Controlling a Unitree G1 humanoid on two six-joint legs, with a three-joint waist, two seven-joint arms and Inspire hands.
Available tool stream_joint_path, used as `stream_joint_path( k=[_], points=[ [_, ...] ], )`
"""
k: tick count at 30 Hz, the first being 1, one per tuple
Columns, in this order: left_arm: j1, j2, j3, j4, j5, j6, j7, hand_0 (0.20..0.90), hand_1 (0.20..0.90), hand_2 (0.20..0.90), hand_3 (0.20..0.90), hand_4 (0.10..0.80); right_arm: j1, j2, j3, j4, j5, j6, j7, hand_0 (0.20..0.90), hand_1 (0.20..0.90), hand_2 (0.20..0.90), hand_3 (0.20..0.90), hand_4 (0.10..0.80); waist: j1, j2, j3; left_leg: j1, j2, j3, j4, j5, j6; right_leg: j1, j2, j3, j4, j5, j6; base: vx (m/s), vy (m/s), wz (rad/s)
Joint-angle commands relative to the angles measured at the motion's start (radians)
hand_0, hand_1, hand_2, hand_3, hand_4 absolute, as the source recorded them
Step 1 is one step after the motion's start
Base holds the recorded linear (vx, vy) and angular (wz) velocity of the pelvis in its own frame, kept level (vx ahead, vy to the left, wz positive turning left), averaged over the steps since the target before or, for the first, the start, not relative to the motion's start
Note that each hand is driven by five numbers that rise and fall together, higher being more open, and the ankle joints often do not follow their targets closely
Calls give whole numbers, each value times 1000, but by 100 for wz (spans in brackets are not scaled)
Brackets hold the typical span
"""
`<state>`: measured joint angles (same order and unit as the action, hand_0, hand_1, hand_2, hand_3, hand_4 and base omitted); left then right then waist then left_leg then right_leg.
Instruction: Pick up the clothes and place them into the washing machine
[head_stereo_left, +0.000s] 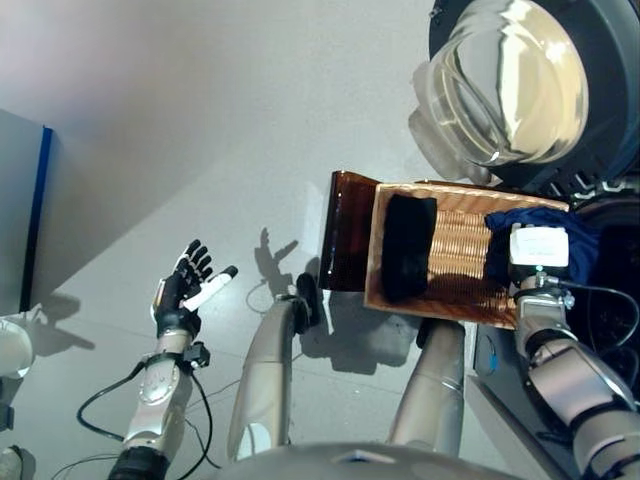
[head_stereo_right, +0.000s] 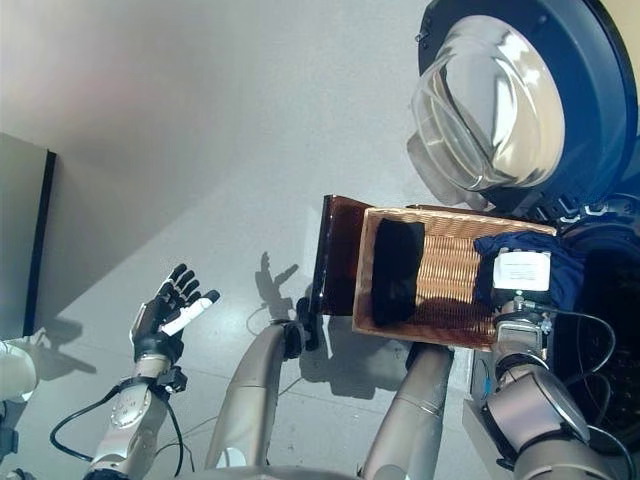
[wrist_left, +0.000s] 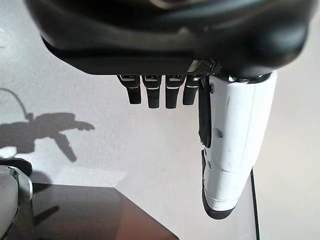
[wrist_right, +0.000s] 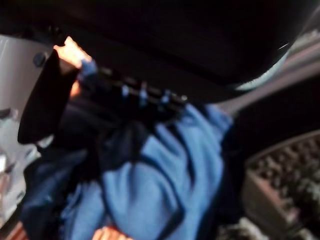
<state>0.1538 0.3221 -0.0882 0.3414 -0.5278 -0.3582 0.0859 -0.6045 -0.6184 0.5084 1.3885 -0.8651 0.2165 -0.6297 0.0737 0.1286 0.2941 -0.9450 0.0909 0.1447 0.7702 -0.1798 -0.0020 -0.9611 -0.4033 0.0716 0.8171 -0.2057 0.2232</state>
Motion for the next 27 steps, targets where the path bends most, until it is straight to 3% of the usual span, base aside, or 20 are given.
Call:
stream_joint_path(
  k=[1,2,3,4,5,6,27],
  points=[
    [44,58,99,-105,-5,-76,14,900,900,900,900,800,3,-97,-3,2,-10,23,25,900,900,900,900,800,-1,14,-29,37,30,-68,52,-81,-93,-35,21,64,-102,163,-50,-42,-7,2],
    [47,58,106,-107,-4,-75,16,900,900,900,900,800,6,-103,7,3,-21,23,39,900,900,900,900,800,-2,15,-29,30,31,-68,59,-84,-93,-42,22,68,-95,161,-51,-39,0,2],
    [50,60,109,-108,-1,-72,16,900,900,900,900,800,7,-108,16,8,-34,24,57,755,755,755,755,696,-3,15,-29,24,31,-69,66,-86,-94,-49,22,71,-88,158,-52,-35,-2,3],
    [53,59,113,-114,-1,-70,16,900,900,900,900,800,3,-113,18,10,-36,24,64,532,532,532,532,537,-3,16,-29,18,33,-70,72,-87,-94,-54,22,73,-84,156,-53,0,0,0],
    [53,59,113,-114,-1,-69,16,900,900,900,900,800,2,-113,18,10,-37,24,64,502,502,502,502,516,-3,16,-29,17,33,-70,73,-87,-94,-55,23,73,-83,156,-53,0,0,0],
    [60,55,122,-112,-3,-63,15,900,900,900,900,800,3,-119,18,18,-38,24,79,200,200,200,200,300,-4,16,-30,9,35,-71,80,-88,-95,-63,22,74,-77,153,-56,0,0,0],
    [70,48,189,-88,17,-40,40,900,900,900,900,800,-45,-134,2,-56,28,-6,122,200,200,200,200,300,-14,1,-37,-1,36,-66,74,-87,-92,-78,37,75,-83,167,-58,-2,0,0]
  ],
)
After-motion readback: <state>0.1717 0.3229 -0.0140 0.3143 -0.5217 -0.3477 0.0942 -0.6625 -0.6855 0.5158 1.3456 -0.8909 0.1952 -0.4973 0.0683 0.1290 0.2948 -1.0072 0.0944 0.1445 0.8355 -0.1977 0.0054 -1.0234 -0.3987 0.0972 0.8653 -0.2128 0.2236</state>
